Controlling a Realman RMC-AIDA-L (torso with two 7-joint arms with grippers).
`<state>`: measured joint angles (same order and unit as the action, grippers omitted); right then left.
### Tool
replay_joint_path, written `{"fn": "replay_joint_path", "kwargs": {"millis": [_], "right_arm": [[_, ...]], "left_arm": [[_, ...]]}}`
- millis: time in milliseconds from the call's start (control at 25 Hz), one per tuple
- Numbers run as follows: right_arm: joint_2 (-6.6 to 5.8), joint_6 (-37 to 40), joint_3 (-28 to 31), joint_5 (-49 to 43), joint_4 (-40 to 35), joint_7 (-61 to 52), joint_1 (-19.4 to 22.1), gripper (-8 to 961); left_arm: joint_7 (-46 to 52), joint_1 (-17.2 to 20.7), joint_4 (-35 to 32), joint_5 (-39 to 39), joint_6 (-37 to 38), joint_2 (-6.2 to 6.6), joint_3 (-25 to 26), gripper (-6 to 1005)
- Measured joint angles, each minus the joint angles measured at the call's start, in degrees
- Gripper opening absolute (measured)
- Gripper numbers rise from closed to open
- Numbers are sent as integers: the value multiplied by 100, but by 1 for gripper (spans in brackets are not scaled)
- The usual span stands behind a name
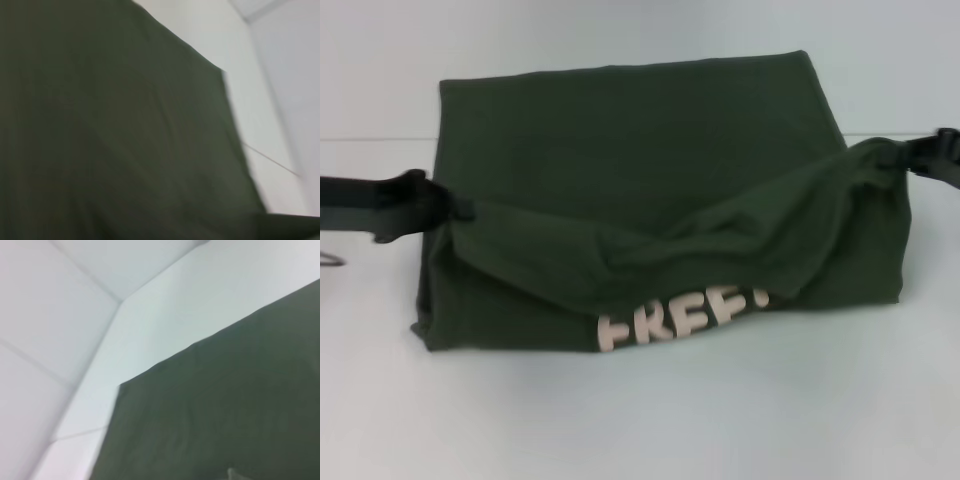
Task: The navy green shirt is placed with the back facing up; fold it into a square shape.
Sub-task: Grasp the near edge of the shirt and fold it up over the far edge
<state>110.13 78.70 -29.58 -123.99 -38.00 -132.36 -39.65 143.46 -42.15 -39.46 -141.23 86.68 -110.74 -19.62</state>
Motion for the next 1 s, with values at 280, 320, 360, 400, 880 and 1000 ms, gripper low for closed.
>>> {"fn": "replay_joint_path", "kwargs": {"millis": [280, 320, 360, 400, 880, 1000], "right_arm": [[520, -2800, -1070, -12, 847, 456, -471, 35], [575, -3042, -1220, -14, 866, 457, -499, 35], [635, -3250, -1344, -13, 869, 458, -520, 35], [680, -3374, -1413, -13, 859, 459, -531, 35], [643, -3633, -1412, 173, 480, 316, -678, 35], [623, -3824, -1480, 147, 516, 318, -753, 35]], "left_arm": [[267, -179, 217, -1, -2083, -407, -1369, 37], [305, -184, 217, -1, -2310, -451, -1577, 37], [353, -186, 209, -1, -2504, -479, -1734, 37], [378, -186, 190, -1, -2576, -489, -1798, 37], [863, 0, -652, 54, -3177, -597, -1807, 36], [867, -65, -563, -31, -3430, -661, -1961, 36]]}}
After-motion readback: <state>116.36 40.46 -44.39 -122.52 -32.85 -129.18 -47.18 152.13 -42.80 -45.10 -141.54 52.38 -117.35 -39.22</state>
